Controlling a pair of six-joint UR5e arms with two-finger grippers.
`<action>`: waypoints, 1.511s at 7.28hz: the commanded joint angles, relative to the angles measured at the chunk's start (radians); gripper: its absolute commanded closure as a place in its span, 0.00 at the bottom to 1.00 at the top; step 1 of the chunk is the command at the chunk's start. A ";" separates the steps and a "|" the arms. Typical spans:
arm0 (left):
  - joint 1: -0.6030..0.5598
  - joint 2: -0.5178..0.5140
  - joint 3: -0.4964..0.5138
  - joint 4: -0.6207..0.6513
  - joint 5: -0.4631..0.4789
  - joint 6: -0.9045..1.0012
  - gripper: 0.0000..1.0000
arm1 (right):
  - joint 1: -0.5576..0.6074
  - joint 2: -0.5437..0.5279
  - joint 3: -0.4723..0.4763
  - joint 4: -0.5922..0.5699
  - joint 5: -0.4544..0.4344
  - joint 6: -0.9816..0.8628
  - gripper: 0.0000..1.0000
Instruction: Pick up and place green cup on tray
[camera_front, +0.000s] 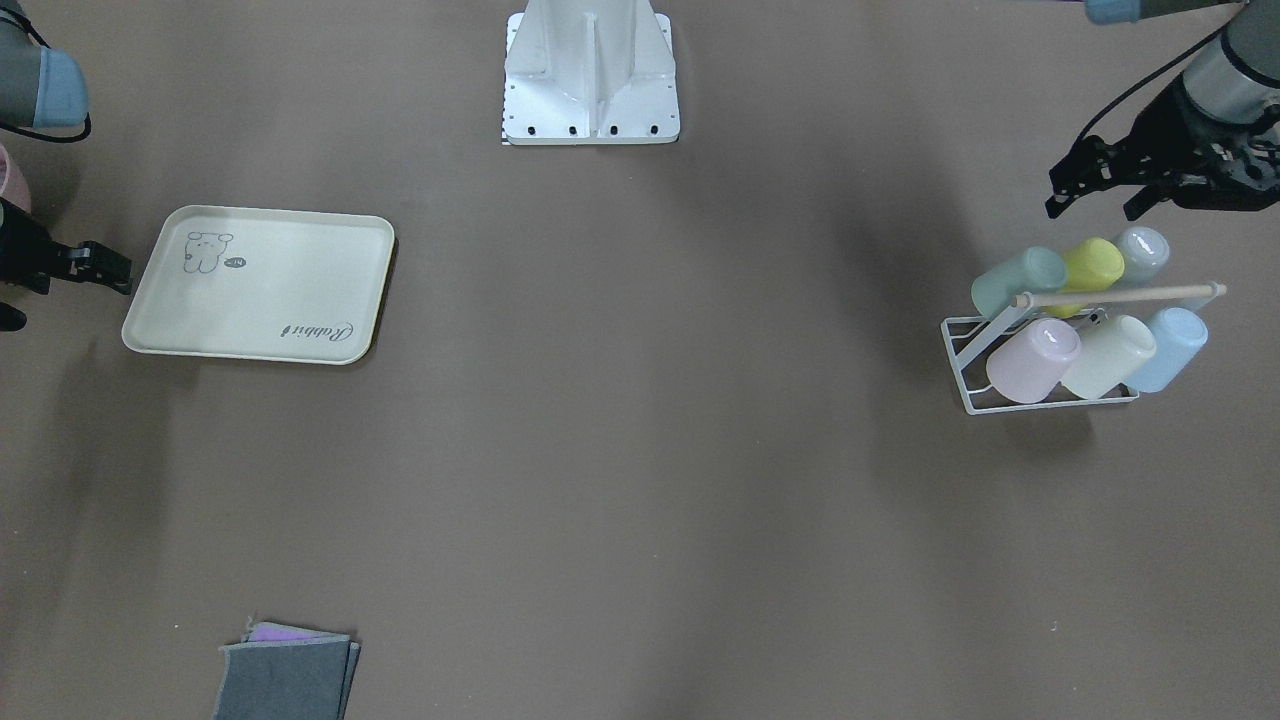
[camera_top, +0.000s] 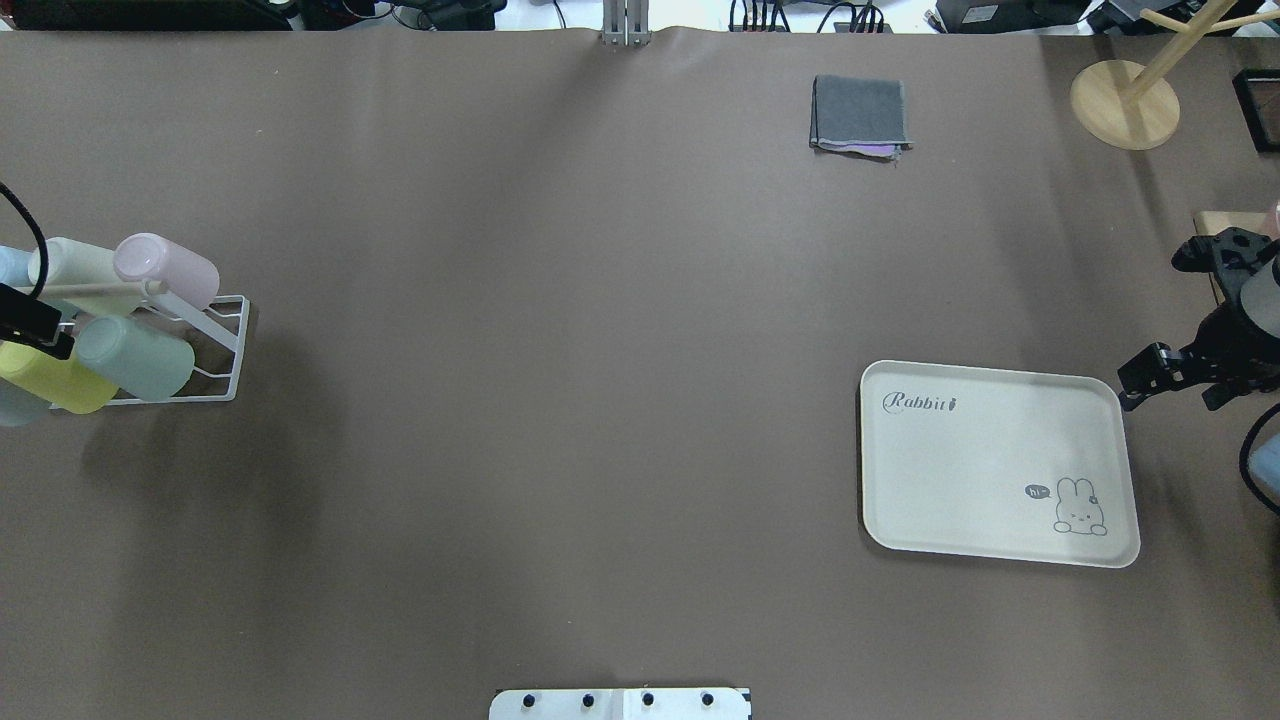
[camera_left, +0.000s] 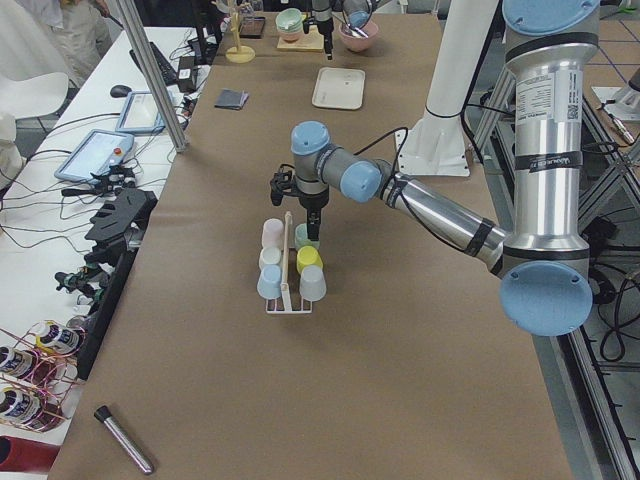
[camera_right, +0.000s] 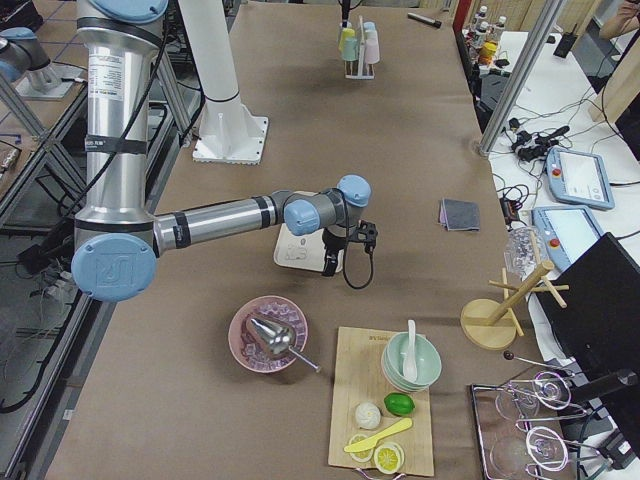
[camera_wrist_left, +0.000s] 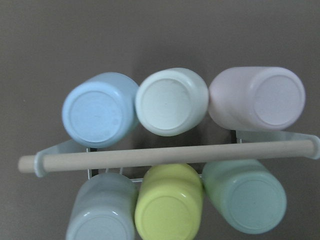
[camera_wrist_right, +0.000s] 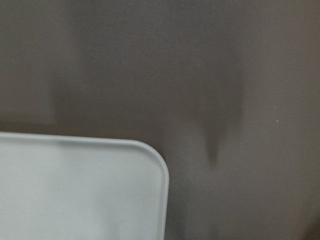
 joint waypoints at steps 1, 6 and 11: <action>0.154 0.000 -0.087 0.035 0.080 -0.167 0.02 | -0.008 -0.037 -0.006 0.079 0.020 0.063 0.03; 0.498 0.010 -0.222 0.077 0.422 -0.229 0.02 | -0.058 -0.038 -0.068 0.185 0.039 0.065 0.17; 0.780 0.055 -0.250 0.161 0.688 0.089 0.02 | -0.089 -0.040 -0.068 0.185 0.037 0.066 0.33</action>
